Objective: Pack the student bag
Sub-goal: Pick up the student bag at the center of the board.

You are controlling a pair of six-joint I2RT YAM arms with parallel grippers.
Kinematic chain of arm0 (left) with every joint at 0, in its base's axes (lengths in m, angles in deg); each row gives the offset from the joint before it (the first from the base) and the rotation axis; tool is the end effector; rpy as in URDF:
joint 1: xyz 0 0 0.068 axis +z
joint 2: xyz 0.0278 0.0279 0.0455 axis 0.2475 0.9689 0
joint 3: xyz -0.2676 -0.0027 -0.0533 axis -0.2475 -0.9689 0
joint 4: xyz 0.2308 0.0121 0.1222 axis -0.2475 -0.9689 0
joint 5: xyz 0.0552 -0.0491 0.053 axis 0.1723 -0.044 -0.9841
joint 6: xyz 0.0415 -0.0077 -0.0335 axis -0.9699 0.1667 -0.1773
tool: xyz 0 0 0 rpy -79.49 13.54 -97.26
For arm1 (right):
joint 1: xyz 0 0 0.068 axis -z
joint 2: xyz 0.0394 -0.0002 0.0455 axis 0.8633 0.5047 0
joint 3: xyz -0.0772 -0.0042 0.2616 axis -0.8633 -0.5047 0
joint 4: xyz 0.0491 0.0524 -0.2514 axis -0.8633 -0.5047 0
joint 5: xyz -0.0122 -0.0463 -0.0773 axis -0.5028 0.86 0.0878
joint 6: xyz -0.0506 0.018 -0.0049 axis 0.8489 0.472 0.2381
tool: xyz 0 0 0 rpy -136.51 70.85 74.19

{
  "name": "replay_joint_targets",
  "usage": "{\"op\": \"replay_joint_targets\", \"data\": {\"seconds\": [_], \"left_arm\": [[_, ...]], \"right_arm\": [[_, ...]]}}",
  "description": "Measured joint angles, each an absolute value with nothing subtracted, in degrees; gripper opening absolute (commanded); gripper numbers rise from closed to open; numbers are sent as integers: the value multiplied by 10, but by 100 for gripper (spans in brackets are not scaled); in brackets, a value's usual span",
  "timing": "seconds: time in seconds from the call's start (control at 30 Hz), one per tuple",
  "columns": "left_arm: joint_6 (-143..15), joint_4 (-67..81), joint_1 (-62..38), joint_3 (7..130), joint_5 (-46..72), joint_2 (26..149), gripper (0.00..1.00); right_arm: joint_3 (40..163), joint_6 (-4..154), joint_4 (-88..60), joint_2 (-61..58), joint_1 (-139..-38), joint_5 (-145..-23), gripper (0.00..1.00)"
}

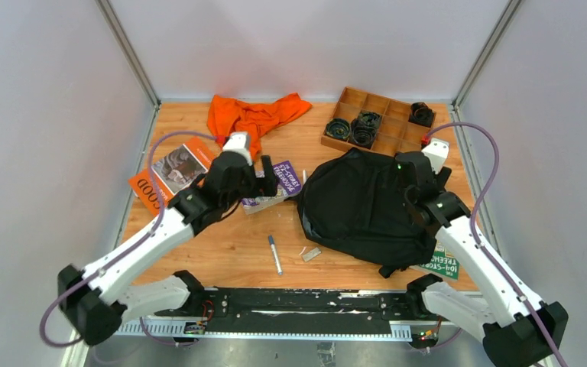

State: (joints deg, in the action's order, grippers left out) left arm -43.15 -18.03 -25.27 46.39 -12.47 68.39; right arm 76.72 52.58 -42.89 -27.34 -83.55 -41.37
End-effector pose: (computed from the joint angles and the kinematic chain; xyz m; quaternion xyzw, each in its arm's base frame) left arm 0.1757 -0.1318 0.3113 -0.0192 0.8586 -0.1878 0.4767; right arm 0.1939 0.0636 0.3133 0.1795 0.8346 -0.0358 0.5196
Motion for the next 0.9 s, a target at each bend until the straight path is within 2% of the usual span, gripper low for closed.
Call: {"op": "replay_joint_targets", "data": {"seconds": [0.13, 0.4, 0.53, 0.57, 0.7, 0.77, 0.8, 0.9], "left_arm": [[-440, -164, -259, 541, -81, 810, 97], [-431, -143, -315, 582, -5, 996, 95], [-424, -140, -331, 614, -1, 1050, 88], [-424, -139, -331, 622, -2, 1061, 83], [-424, -139, -330, 640, -4, 1094, 30], [-429, -142, -330, 650, -1, 1105, 9], [-430, -145, -330, 655, 1, 1109, 1], [-435, -158, -330, 675, 9, 1112, 0]], "right_arm": [[766, 528, -429, -303, -835, -413, 90], [751, 531, -435, -336, -835, -433, 90], [740, 530, -440, -350, -835, -445, 90], [739, 530, -443, -352, -835, -447, 90], [739, 530, -447, -353, -835, -447, 89], [739, 532, -447, -354, -835, -447, 89], [739, 533, -447, -354, -835, -448, 89], [739, 541, -447, -353, -835, -455, 89]]}}
